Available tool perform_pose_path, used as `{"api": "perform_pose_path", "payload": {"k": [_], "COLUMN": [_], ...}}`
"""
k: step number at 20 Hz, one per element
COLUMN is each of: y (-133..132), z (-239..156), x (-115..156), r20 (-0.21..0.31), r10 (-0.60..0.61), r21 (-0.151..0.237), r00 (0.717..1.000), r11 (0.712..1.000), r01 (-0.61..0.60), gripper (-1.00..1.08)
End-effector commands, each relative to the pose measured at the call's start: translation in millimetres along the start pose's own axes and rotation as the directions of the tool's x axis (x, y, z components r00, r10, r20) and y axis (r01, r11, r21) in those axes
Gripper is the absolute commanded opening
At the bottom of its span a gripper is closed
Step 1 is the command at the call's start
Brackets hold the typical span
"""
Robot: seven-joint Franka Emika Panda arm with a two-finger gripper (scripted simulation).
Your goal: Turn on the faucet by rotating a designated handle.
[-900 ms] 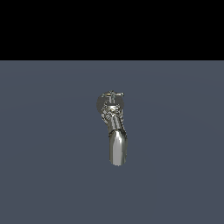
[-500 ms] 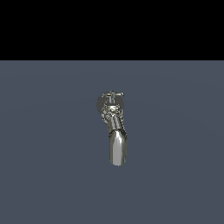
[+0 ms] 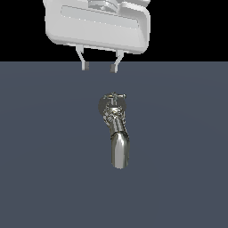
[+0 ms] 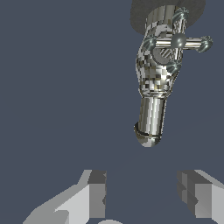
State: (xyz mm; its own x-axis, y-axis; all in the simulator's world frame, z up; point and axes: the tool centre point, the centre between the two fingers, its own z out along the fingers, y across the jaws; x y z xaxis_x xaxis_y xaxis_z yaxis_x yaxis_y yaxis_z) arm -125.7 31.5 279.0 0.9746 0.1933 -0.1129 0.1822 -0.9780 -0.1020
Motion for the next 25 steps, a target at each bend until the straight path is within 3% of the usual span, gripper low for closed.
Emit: {"api": "perform_pose_path", "payload": {"k": [1, 2, 3, 4, 5, 6, 7, 8, 9, 10, 11, 12, 13, 14, 15, 16, 17, 18, 19, 20, 21, 22, 23, 24, 25], "y": [16.3, 21.5, 24.7, 9.0, -8.3, 23.5, 24.6, 18.5, 22.1, 7.6, 44.6, 30.1, 63.4, 110.3, 169.2, 169.7, 190.9, 188.9, 212.8, 230.6, 234.3, 247.5, 202.3, 182.9, 125.4], "z": [15.9, 11.6, 22.2, 46.4, 57.8, 51.8, 50.9, 55.9, 73.0, 88.5, 88.5, 92.2, 89.2, 77.4, 68.6, 67.8, 70.7, 72.5, 72.0, 72.7, 72.5, 73.0, 78.0, 84.8, 84.0], "x": [12.8, 31.8, 38.5, 42.3, 52.9, 72.7, 72.0, 85.5, 87.1, 92.3, 83.4, 105.1, 134.9, 115.7, 111.1, 110.5, 104.6, 112.0, 97.6, 92.6, 90.2, 89.0, 115.1, 131.0, 145.2], "r20": [-0.017, -0.059, -0.043, -0.031, -0.04, -0.075, -0.077, -0.101, -0.084, -0.088, -0.089, -0.119, -0.142, -0.164, -0.214, -0.216, -0.217, -0.215, -0.213, -0.211, -0.21, -0.206, -0.199, -0.209, -0.218], "r10": [0.041, 0.063, 0.048, -0.031, -0.032, 0.044, 0.048, 0.108, 0.041, 0.139, 0.206, 0.237, 0.329, 0.418, 0.464, 0.465, 0.529, 0.608, 0.642, 0.714, 0.719, 0.78, 0.745, 0.675, 0.598], "r21": [0.044, 0.055, 0.006, 0.02, 0.057, 0.007, 0.005, 0.047, 0.039, 0.067, 0.087, 0.084, 0.099, 0.116, 0.062, 0.06, 0.067, 0.113, 0.135, 0.165, 0.168, 0.207, 0.212, 0.199, 0.184], "r00": [0.999, 0.996, 0.998, 0.999, 0.999, 0.996, 0.996, 0.989, 0.996, 0.986, 0.974, 0.964, 0.933, 0.893, 0.86, 0.858, 0.82, 0.764, 0.736, 0.668, 0.662, 0.591, 0.637, 0.708, 0.771], "r11": [0.998, 0.997, 0.999, 0.999, 0.998, 0.999, 0.999, 0.994, 0.999, 0.989, 0.976, 0.97, 0.943, 0.908, 0.885, 0.884, 0.847, 0.793, 0.766, 0.699, 0.694, 0.625, 0.668, 0.738, 0.801], "r01": [-0.04, -0.06, -0.048, 0.032, 0.035, -0.043, -0.047, -0.103, -0.038, -0.133, -0.199, -0.228, -0.318, -0.403, -0.462, -0.464, -0.528, -0.599, -0.629, -0.696, -0.7, -0.753, -0.714, -0.645, -0.569], "gripper": [0.4, 0.25, 0.13, 0.53, 0.03, 0.72, 0.72, 0.43, 0.64, 0.56, 0.56, -0.79, -0.72, -0.72, -0.77, -0.77, -0.68, -0.68, -0.68, -0.71, -0.71, -0.7, -0.67, -0.77, -0.77]}}
